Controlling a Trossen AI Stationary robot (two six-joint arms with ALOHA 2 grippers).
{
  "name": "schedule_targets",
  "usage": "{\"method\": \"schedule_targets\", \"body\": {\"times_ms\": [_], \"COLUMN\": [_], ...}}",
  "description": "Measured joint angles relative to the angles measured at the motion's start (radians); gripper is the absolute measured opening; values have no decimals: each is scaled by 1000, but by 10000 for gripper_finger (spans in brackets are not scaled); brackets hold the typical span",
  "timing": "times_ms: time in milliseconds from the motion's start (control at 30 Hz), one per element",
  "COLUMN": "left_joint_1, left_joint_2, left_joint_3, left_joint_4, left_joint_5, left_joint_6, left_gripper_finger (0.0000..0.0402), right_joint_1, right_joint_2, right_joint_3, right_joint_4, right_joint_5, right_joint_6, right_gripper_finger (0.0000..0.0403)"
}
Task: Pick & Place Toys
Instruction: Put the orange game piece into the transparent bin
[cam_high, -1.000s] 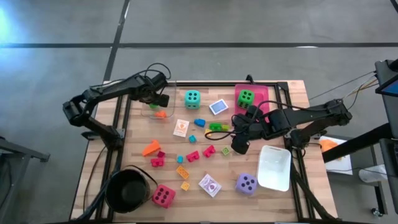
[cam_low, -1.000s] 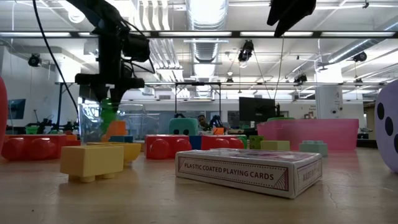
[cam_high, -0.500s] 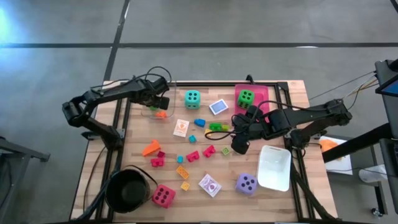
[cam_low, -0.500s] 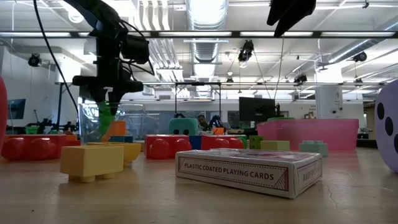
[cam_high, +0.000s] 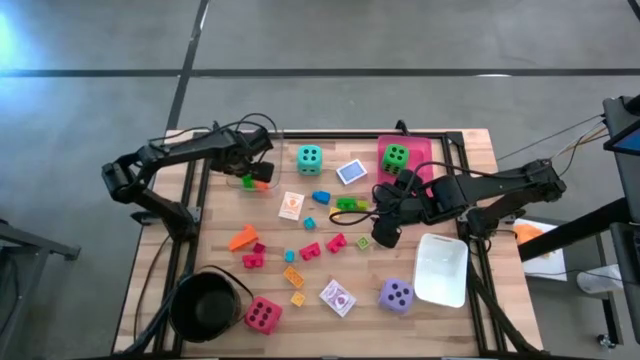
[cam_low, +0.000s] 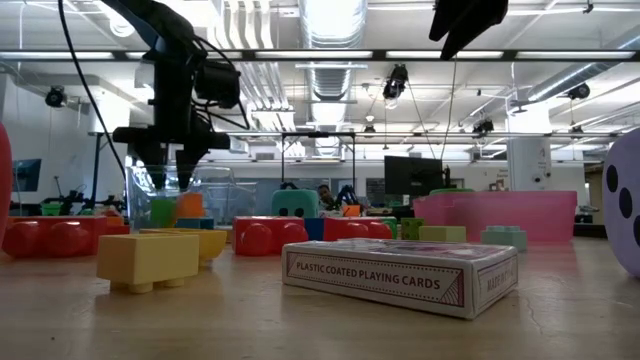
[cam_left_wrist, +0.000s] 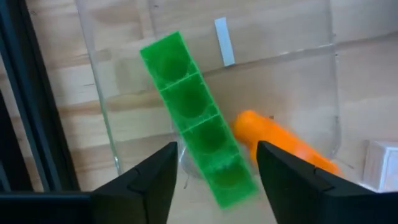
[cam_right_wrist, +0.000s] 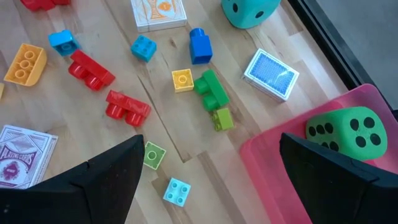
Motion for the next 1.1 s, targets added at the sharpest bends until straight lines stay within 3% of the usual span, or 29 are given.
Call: {"method": "schedule_targets", "body": {"times_ms": [433,633,800,1000,1100], "left_joint_1": [1,-5,-22,-37,-58], "left_joint_2": [-1,-9,-52,-162,-210], "left_joint_3": [2,3,3,3,4], "left_joint_4": [0,-11,-46,-58,-75], "left_joint_5": [9,121,111,95,161], "left_joint_6": [33,91,96,86,127], "left_gripper_finger": [130,61,7,7,7], "right_joint_1": [0,0,0,0,0], "right_joint_2": [0,0,0,0,0], "right_joint_3": [0,0,0,0,0], "right_joint_4": [0,0,0,-1,-1], "right_joint_5": [0,0,0,0,0], "right_joint_6": [0,-8,-8,-8,-8], "right_gripper_finger": [366,366,366,366,366]}}
